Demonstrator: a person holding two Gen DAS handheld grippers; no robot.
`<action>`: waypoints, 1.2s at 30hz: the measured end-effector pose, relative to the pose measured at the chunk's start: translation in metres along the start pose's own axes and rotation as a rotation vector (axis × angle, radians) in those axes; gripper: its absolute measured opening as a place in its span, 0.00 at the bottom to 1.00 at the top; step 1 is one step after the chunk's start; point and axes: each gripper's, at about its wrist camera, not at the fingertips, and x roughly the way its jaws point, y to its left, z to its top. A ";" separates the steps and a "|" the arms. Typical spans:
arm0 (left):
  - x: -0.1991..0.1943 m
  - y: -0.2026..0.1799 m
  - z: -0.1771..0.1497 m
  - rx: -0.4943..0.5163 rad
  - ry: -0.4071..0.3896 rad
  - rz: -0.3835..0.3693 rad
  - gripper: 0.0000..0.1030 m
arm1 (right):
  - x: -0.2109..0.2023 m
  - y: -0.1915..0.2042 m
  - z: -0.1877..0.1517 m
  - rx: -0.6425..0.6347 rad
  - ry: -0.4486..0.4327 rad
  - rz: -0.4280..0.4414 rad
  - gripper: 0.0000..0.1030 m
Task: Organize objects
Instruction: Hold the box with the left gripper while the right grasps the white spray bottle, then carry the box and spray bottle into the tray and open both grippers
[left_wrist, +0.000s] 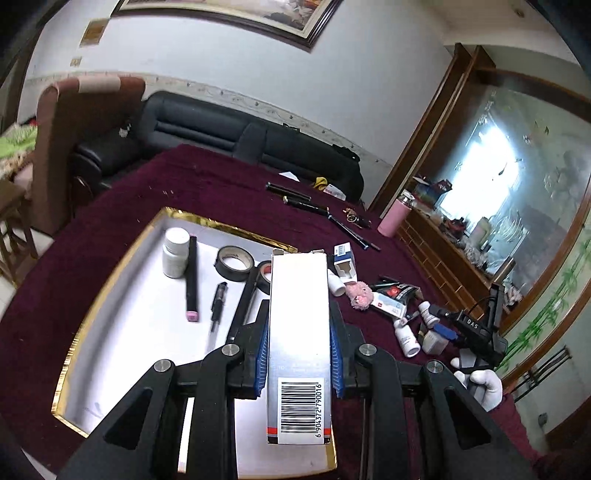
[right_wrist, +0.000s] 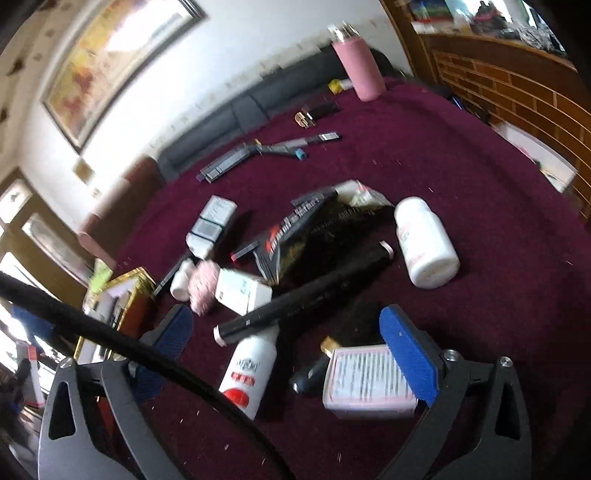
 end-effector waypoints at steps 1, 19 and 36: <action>0.008 0.003 0.000 -0.018 0.011 -0.019 0.22 | -0.007 0.003 0.000 0.007 0.007 -0.017 0.98; 0.030 -0.026 -0.020 0.068 0.090 -0.146 0.22 | 0.023 0.062 -0.027 -0.160 0.239 -0.081 0.45; 0.033 -0.006 -0.020 0.013 0.097 -0.105 0.22 | 0.039 0.030 -0.044 0.050 0.318 0.133 0.27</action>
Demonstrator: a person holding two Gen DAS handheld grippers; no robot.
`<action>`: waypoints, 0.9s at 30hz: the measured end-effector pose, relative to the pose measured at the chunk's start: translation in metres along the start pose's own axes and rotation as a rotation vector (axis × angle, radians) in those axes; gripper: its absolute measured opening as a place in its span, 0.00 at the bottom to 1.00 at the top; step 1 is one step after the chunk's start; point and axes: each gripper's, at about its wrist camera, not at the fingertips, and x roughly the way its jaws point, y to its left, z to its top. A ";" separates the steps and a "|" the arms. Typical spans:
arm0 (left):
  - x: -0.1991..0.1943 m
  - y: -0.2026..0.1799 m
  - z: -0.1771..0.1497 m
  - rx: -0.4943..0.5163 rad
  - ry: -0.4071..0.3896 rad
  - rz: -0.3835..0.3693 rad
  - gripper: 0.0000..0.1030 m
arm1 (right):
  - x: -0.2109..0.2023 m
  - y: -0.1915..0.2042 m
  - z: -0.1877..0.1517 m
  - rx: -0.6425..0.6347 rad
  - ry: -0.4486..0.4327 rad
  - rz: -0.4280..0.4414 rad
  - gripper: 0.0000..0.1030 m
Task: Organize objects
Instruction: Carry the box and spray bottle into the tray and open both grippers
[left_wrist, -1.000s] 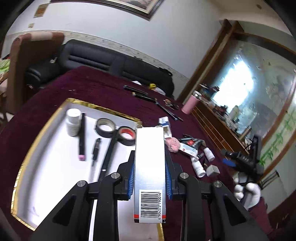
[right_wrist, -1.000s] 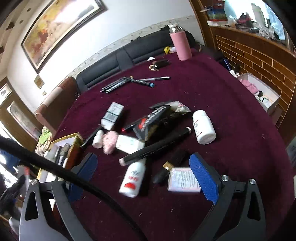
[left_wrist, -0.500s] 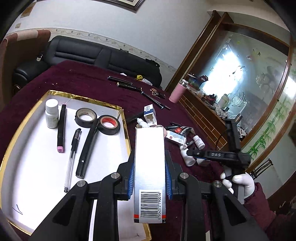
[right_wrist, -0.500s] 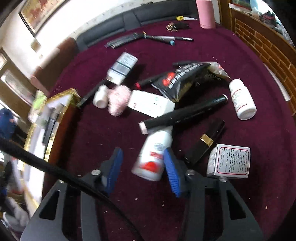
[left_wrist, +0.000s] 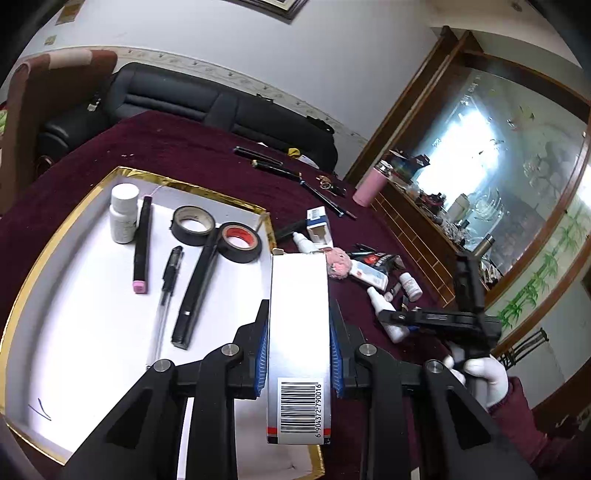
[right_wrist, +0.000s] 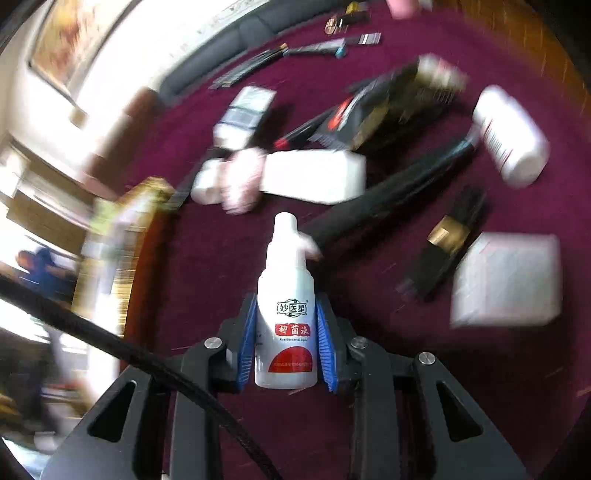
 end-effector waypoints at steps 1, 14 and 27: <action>-0.002 0.003 0.001 -0.005 -0.006 0.006 0.22 | 0.000 -0.006 -0.002 0.049 0.021 0.110 0.27; -0.039 0.067 0.050 -0.045 -0.033 0.158 0.22 | 0.050 0.095 0.011 0.044 0.210 0.546 0.27; 0.039 0.136 0.079 -0.078 0.189 0.360 0.22 | 0.181 0.214 0.041 0.003 0.339 0.379 0.28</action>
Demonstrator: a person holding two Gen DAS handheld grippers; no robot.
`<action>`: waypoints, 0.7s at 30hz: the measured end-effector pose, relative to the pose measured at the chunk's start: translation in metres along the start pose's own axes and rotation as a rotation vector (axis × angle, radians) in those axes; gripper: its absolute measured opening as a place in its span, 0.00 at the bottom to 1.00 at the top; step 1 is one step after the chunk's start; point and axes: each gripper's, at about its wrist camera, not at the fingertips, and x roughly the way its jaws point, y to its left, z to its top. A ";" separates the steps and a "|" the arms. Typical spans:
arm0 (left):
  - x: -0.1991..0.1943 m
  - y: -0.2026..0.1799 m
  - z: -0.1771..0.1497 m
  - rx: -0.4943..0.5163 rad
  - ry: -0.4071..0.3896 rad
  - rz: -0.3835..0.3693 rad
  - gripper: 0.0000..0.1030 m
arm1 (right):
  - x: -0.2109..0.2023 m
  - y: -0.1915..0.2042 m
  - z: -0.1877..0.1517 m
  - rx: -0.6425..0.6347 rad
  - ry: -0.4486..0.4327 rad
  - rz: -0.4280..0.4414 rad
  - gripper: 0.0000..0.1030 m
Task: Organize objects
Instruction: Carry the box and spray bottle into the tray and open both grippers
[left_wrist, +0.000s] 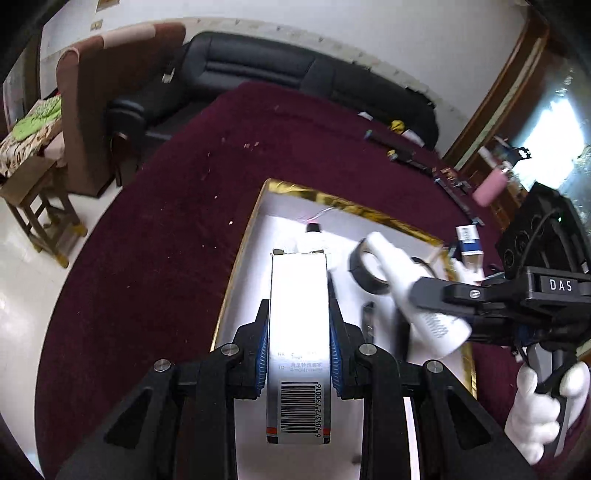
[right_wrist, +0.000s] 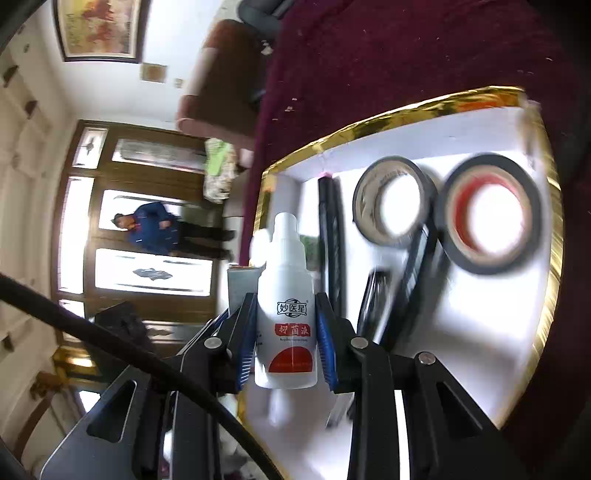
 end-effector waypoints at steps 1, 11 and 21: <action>0.007 -0.001 0.003 -0.001 0.015 0.019 0.22 | 0.008 0.003 0.005 -0.017 -0.008 -0.051 0.28; 0.024 0.008 0.014 -0.068 0.009 -0.008 0.33 | 0.025 0.027 0.023 -0.153 -0.092 -0.315 0.30; -0.022 0.019 0.005 -0.123 -0.108 -0.110 0.62 | -0.019 0.039 0.004 -0.237 -0.211 -0.315 0.31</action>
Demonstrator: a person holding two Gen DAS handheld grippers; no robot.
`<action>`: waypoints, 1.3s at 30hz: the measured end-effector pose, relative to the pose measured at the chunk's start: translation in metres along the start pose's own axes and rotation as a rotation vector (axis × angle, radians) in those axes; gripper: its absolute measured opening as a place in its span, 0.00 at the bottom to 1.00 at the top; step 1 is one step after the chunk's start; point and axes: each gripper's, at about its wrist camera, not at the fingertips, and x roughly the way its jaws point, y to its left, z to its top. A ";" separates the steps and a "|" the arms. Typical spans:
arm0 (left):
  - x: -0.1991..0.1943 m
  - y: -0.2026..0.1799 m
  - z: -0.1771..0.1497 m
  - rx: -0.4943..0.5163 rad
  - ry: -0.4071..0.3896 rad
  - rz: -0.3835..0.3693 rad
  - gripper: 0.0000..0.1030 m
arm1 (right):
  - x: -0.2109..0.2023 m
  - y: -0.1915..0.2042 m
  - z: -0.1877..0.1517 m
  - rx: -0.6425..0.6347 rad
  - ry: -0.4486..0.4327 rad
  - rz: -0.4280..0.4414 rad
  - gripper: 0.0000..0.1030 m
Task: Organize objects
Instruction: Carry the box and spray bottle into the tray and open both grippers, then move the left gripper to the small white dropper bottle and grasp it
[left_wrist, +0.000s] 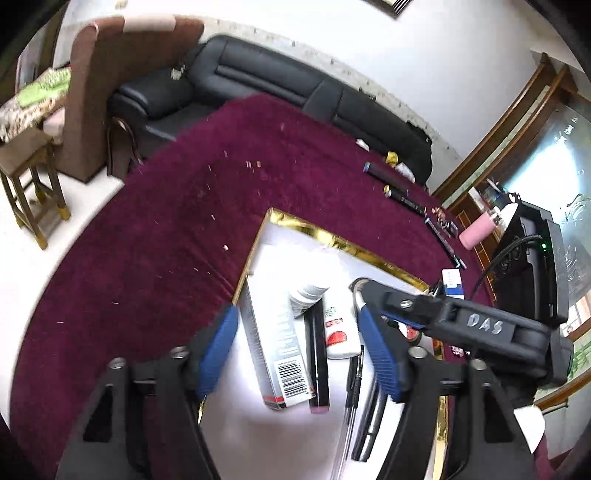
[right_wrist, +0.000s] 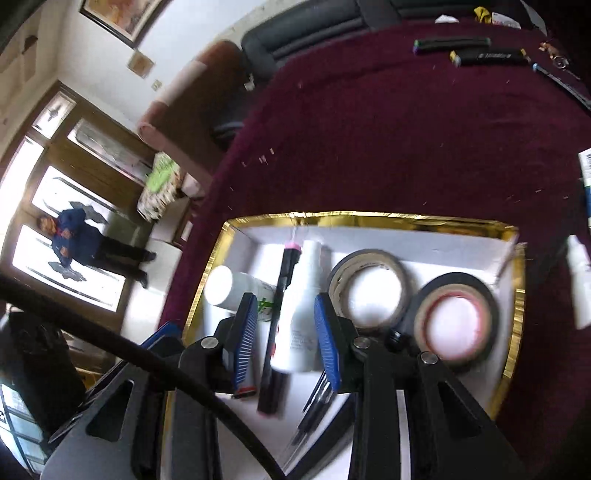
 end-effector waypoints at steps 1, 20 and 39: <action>-0.010 -0.003 -0.003 0.008 -0.023 -0.003 0.62 | -0.006 0.000 -0.001 -0.004 -0.013 0.006 0.34; 0.012 -0.130 -0.052 0.226 -0.135 -0.033 0.75 | -0.157 -0.076 -0.106 0.056 -0.323 0.068 0.53; -0.060 -0.179 -0.085 0.245 -0.241 -0.178 0.79 | -0.199 -0.115 -0.146 0.129 -0.443 0.046 0.53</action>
